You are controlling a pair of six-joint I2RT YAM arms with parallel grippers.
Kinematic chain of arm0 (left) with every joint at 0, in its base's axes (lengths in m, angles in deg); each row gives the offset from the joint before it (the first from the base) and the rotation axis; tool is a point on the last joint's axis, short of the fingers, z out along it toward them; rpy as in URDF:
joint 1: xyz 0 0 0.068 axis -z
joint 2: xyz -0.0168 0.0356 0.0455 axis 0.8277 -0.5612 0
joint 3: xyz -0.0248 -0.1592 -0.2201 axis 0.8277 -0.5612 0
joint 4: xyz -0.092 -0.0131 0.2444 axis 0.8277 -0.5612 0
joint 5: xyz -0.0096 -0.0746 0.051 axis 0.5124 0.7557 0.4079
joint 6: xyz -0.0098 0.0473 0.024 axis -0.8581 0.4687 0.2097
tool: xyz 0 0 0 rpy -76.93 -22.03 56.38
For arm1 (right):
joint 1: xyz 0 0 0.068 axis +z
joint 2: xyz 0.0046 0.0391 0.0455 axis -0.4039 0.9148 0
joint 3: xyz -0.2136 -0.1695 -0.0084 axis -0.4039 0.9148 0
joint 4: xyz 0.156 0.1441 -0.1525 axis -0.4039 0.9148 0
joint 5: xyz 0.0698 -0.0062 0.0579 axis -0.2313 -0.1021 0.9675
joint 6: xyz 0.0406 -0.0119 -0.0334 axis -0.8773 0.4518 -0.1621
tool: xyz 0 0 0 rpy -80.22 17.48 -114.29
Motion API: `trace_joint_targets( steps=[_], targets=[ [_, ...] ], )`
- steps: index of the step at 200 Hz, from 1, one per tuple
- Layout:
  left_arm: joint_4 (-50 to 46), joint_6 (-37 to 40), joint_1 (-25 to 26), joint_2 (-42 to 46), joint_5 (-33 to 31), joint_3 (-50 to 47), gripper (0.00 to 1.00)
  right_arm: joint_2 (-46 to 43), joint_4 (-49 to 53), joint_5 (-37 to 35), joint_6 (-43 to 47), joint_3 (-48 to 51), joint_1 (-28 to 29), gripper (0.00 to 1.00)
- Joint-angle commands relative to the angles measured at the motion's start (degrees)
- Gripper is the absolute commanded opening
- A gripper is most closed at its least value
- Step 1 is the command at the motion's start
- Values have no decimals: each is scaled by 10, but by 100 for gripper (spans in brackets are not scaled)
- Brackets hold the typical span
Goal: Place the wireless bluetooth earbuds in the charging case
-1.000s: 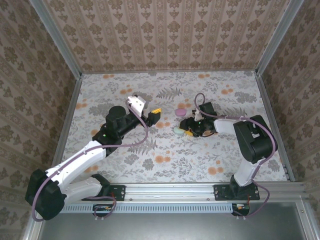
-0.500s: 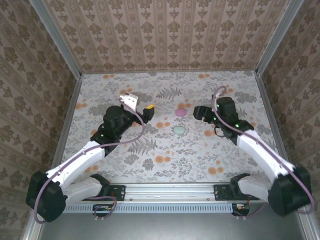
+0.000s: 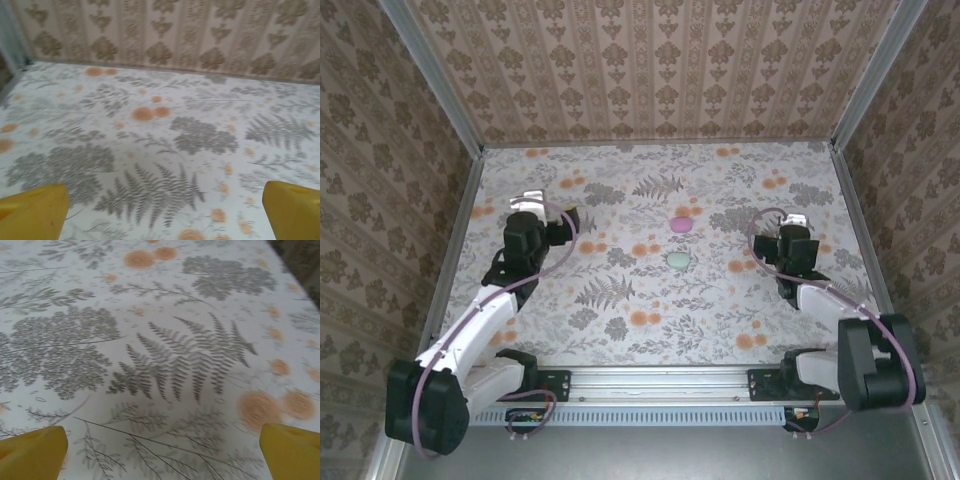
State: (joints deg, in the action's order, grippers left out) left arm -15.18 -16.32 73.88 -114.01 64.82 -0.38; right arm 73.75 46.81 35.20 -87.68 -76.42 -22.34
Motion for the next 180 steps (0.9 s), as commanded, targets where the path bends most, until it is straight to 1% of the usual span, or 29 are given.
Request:
trace_joint_targets(
  steps=[1,5,12,19,28,35,41,45,51,55,68,79,98,120,130,142,150,156,161,169,175,180],
  targets=[
    [-34,-3,-17,22,-49,-21,100,35,-184,126,40,11,-13,100],
    [-34,0,-21,24,-51,-23,100,47,-216,141,34,13,-17,100],
    [-37,5,-25,28,-55,-27,100,64,-232,175,17,6,-30,100],
    [-38,12,-29,30,-56,-30,100,87,-250,208,20,3,-34,100],
    [-40,18,-35,34,-57,-34,100,118,-269,232,29,4,-35,100],
    [-39,21,-40,36,-59,-38,100,148,-310,255,39,16,-35,100],
    [-39,24,-44,36,-60,-40,100,173,-376,268,36,25,-35,100],
    [-38,28,-47,37,-60,-42,100,172,-376,269,35,28,-36,100],
    [-34,33,-51,36,-60,-46,100,152,-330,259,39,23,-37,100],
    [-30,37,-53,35,-60,-49,100,149,-318,248,38,19,-35,100],
    [-12,51,-61,25,-63,-59,100,162,-327,216,26,11,-33,100],
    [11,65,-67,5,-65,-66,100,157,-303,146,11,4,-24,100],
    [64,117,-70,-50,-79,-70,100,158,-305,117,19,4,-9,100],
    [149,157,-74,-132,-79,-73,100,156,-300,117,23,2,-6,100],
    [195,165,-76,-167,-58,-80,100,158,-301,117,23,2,-6,100],
    [277,177,-81,-208,-33,-91,100,157,-301,117,24,2,-6,100],
    [244,185,-82,-219,-25,-69,100,156,-300,117,24,2,-6,100],
    [245,199,-85,-227,-10,-64,100,157,-300,117,24,2,-5,100],
    [260,214,-85,-232,-5,-68,100,157,-300,116,23,2,-6,100],
    [309,225,-88,-241,-6,-83,100,157,-300,117,23,2,-6,100],
    [348,220,-100,-249,2,-97,100,157,-300,117,23,2,-5,100],
    [361,205,-115,-254,24,-104,100,157,-300,117,24,2,-6,100]
  ],
)
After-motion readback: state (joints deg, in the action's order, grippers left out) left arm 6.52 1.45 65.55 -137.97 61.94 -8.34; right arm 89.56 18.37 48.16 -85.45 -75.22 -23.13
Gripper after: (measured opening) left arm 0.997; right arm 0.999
